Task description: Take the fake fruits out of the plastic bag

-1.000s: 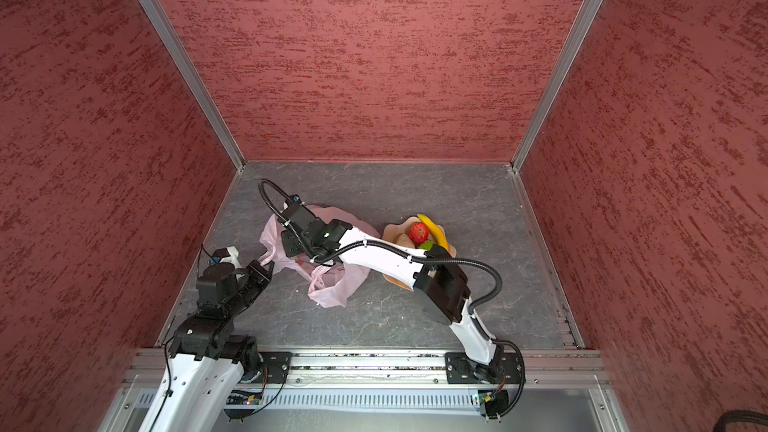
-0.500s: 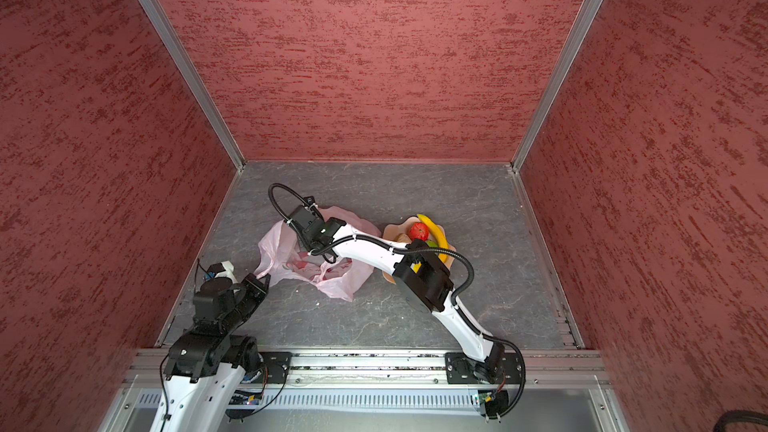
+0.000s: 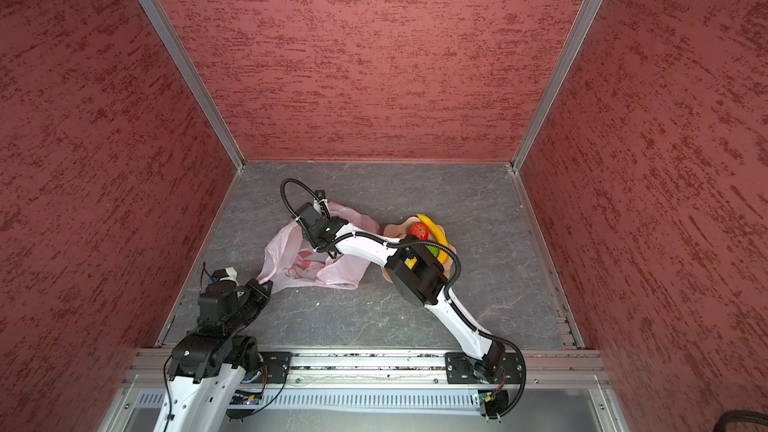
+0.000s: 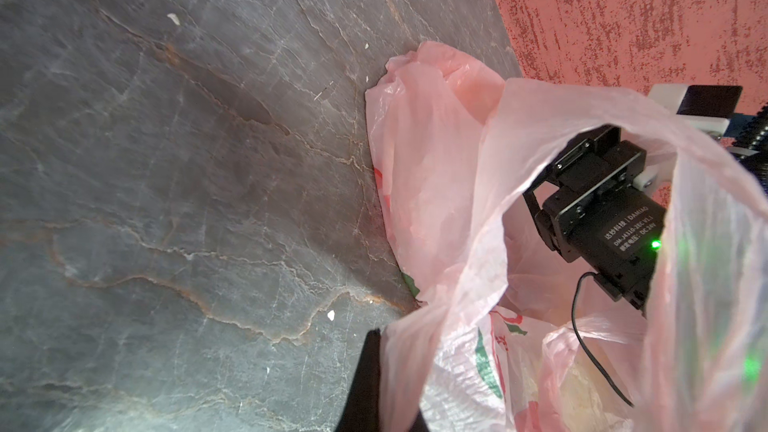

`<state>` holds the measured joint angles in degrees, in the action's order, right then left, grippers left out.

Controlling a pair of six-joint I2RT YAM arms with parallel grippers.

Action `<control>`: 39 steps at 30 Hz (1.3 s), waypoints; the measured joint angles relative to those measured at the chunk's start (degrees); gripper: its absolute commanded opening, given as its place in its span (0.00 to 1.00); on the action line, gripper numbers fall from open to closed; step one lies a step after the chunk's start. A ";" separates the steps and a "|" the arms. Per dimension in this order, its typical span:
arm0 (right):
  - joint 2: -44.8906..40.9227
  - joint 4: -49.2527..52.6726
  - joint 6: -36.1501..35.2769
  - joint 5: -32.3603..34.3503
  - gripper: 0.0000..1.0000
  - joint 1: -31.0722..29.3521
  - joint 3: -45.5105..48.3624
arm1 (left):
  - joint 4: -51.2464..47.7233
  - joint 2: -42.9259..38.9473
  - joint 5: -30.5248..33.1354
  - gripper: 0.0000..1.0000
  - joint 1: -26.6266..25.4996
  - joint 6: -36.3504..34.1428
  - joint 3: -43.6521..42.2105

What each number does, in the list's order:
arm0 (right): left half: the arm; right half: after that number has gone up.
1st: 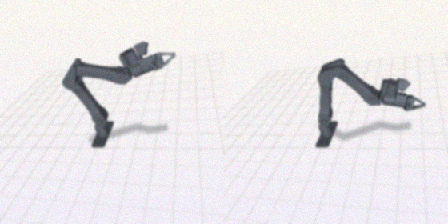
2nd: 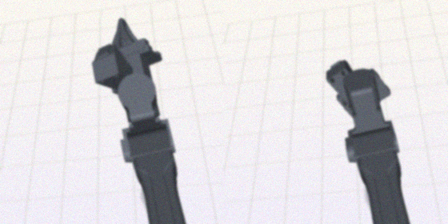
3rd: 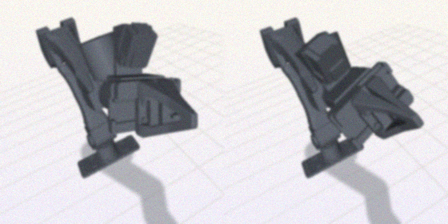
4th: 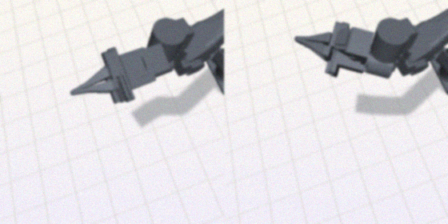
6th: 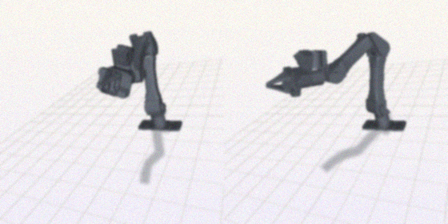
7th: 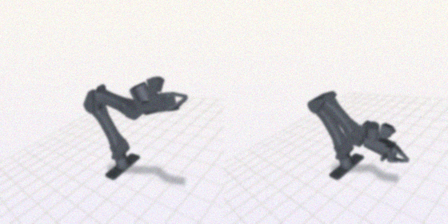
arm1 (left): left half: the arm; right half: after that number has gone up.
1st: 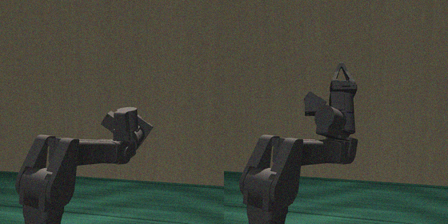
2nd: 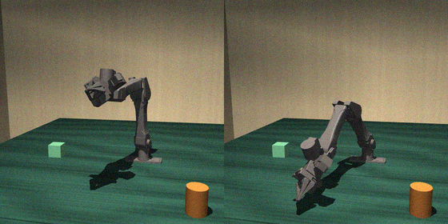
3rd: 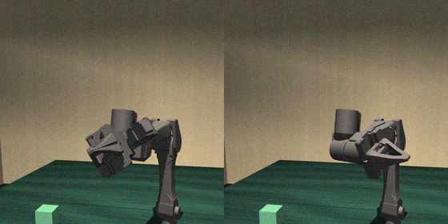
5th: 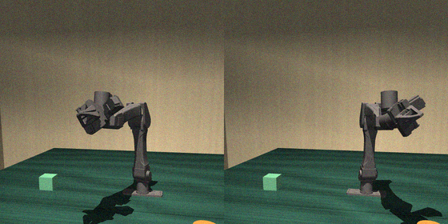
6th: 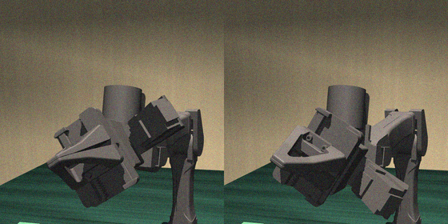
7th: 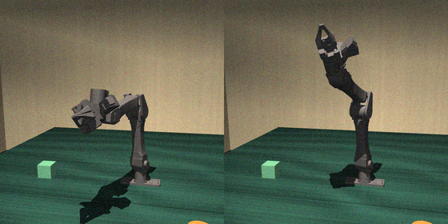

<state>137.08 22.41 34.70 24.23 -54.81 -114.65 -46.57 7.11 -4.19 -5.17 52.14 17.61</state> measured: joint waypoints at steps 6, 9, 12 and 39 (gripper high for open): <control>0.39 -3.85 0.50 -0.07 0.81 0.42 1.01 | 0.07 0.00 -0.26 0.00 -0.04 0.07 0.00; 0.59 -6.05 0.87 -0.52 0.81 0.72 2.25 | 0.07 0.00 -0.37 0.00 -0.04 0.07 0.00; 1.36 -7.78 1.20 -0.83 0.81 1.11 2.47 | 0.04 0.00 -0.46 0.00 -0.04 0.07 0.00; 3.15 -15.78 2.38 -5.66 0.81 3.28 4.31 | 0.11 -0.72 -1.97 0.00 -0.15 0.07 0.00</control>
<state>140.22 6.63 37.08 18.57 -51.53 -110.34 -46.46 6.39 -6.15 -5.32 52.21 17.61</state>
